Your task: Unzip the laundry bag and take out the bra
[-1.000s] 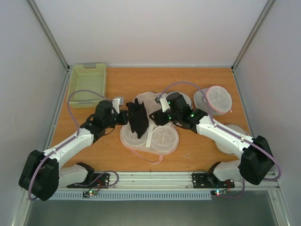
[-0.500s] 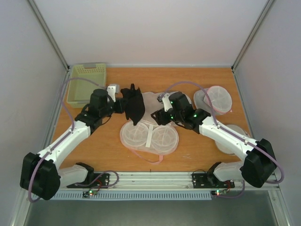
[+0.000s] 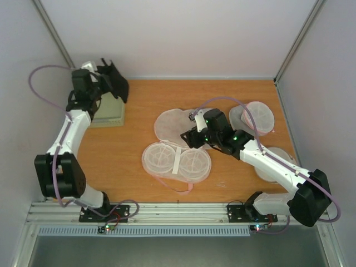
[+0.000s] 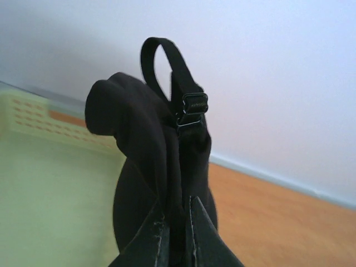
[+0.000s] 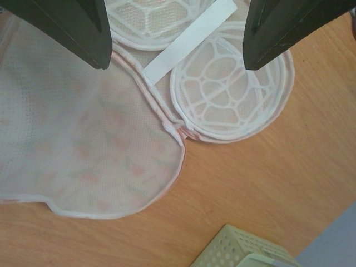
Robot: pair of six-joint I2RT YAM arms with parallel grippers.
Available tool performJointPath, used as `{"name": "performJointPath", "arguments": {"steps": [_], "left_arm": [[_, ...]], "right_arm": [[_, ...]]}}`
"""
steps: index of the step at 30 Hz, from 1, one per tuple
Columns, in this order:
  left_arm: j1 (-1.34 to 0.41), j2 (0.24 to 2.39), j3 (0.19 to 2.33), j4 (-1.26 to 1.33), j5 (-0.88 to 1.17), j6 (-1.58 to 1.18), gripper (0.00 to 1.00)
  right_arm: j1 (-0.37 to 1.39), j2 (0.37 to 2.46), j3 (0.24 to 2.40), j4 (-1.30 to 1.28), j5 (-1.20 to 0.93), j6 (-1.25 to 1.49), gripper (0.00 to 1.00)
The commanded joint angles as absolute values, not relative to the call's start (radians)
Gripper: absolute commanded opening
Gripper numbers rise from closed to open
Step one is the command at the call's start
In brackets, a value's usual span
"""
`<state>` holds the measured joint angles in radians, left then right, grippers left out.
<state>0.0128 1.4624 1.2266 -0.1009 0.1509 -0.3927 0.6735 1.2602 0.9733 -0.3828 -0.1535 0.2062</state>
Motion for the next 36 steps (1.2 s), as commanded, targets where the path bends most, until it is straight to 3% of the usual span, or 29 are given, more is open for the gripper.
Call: {"name": "performJointPath", "arguments": {"steps": [1, 12, 16, 17, 18, 21, 23, 31, 36], "left_arm": [[0.132, 1.585, 1.339, -0.044, 0.179, -0.396, 0.01], [0.201, 1.949, 1.577, -0.116, 0.146, -0.421, 0.01], [0.206, 2.01, 1.561, -0.144, 0.106, -0.456, 0.0], [0.206, 2.016, 1.556, -0.161, 0.077, -0.466, 0.05], [0.206, 2.02, 1.557, -0.188, 0.048, -0.48, 0.18], [0.206, 2.013, 1.563, -0.267, -0.047, -0.501, 0.73], [0.206, 1.987, 1.555, -0.29, -0.106, -0.509, 0.97], [0.185, 1.811, 1.524, -0.308, -0.212, -0.491, 0.99], [0.096, 1.6, 1.382, -0.289, -0.195, -0.467, 0.99]], "right_arm": [[0.663, 1.244, 0.965, -0.364, -0.152, 0.174, 0.66], [0.658, 1.297, 0.976, -0.373, -0.119, 0.146, 0.66], [0.655, 1.296, 0.977, -0.374, -0.113, 0.151, 0.66], [0.654, 1.295, 0.978, -0.375, -0.112, 0.153, 0.66], [0.651, 1.292, 0.98, -0.377, -0.109, 0.154, 0.66], [0.627, 1.288, 0.986, -0.379, -0.116, 0.157, 0.67], [0.594, 1.296, 1.01, -0.381, -0.134, 0.157, 0.67], [0.45, 1.505, 1.245, -0.457, -0.097, 0.13, 0.71], [0.436, 1.664, 1.421, -0.514, -0.071, 0.103, 0.82]]}}
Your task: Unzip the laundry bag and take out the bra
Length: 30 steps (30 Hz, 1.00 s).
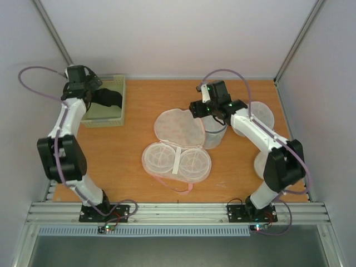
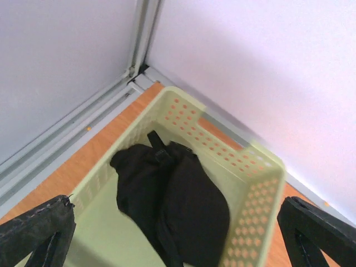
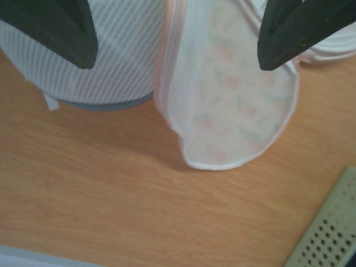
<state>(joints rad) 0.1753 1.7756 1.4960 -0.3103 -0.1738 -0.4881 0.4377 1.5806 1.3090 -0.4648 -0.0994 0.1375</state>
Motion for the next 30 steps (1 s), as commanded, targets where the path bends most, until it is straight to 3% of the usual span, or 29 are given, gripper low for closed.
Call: {"name": "performJointPath", "arguments": {"steps": [1, 9, 15, 23, 26, 30], "left_arm": [[0.063, 1.555, 1.339, -0.288, -0.182, -0.454, 0.99], [-0.214, 1.285, 0.957, -0.385, 0.061, -0.537, 0.99], [-0.345, 1.197, 0.726, -0.445, 0.124, -0.633, 0.99], [-0.408, 1.292, 0.606, -0.347, 0.228, -0.705, 0.99], [-0.415, 1.329, 0.594, -0.323, 0.243, -0.715, 0.94], [-0.421, 1.338, 0.571, -0.298, 0.26, -0.724, 0.68]], "right_arm": [[0.434, 1.687, 1.449, -0.526, -0.063, 0.093, 0.82], [0.43, 1.845, 1.619, -0.644, -0.078, 0.047, 0.77], [0.428, 1.879, 1.631, -0.689, -0.11, 0.041, 0.63], [0.428, 1.879, 1.618, -0.71, -0.101, 0.036, 0.41], [0.428, 1.875, 1.618, -0.718, -0.106, 0.033, 0.26], [0.429, 1.875, 1.62, -0.728, -0.12, 0.028, 0.15]]}}
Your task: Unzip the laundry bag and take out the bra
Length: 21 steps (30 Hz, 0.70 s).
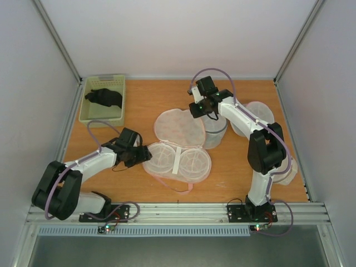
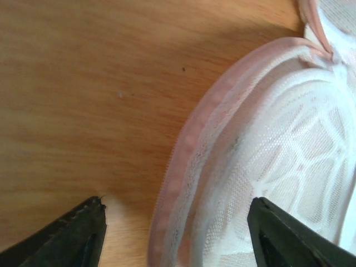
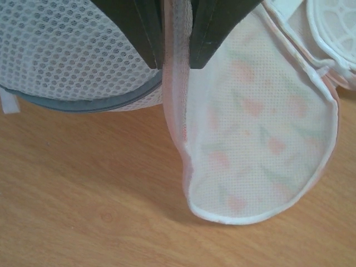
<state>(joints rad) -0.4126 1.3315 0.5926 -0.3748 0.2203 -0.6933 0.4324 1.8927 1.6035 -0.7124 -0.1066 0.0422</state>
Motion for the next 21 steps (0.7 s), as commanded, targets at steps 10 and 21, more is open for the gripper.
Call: {"name": "performJointPath", "arguments": {"steps": [10, 21], "left_arm": [[-0.42, 1.32, 0.606, -0.226, 0.17, -0.684, 0.01], [-0.345, 1.654, 0.859, -0.106, 0.189, -0.595, 0.01]], "right_arm": [[0.439, 1.782, 1.605, -0.722, -0.188, -0.002, 0.01], [0.678, 1.543, 1.395, -0.734, -0.248, -0.14, 0.01]]}}
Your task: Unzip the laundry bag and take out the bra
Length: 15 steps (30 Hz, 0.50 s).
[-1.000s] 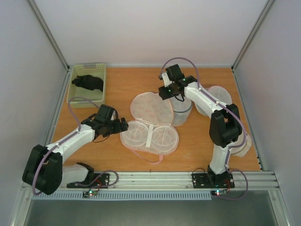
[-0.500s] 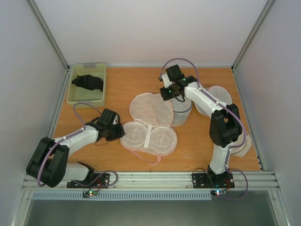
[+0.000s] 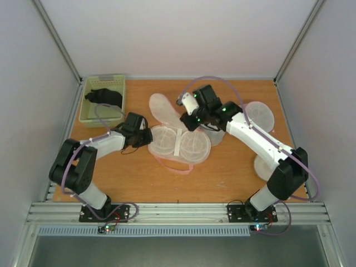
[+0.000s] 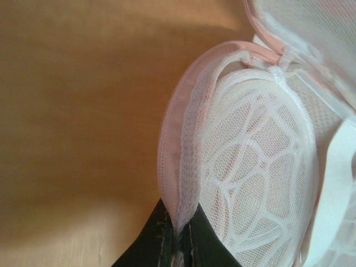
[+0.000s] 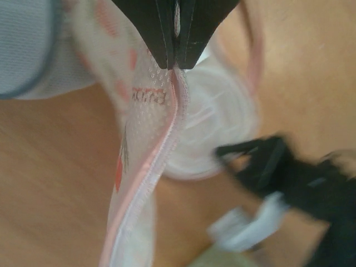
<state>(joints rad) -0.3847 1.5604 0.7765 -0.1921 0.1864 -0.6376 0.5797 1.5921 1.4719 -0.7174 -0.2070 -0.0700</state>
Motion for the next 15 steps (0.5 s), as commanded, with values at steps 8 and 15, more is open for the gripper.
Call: {"name": "performJointPath", "arguments": {"steps": [8, 15], "left_arm": [[-0.277, 1.832, 1.01, -0.059, 0.306, -0.57, 0.01], [-0.199, 1.918, 1.181, -0.197, 0.374, -0.417, 0.05]], "right_arm": [[0.716, 1.492, 1.22, -0.697, -0.276, -0.061, 0.01], [0.716, 1.515, 1.184, -0.703, -0.188, -0.039, 0.01]]}}
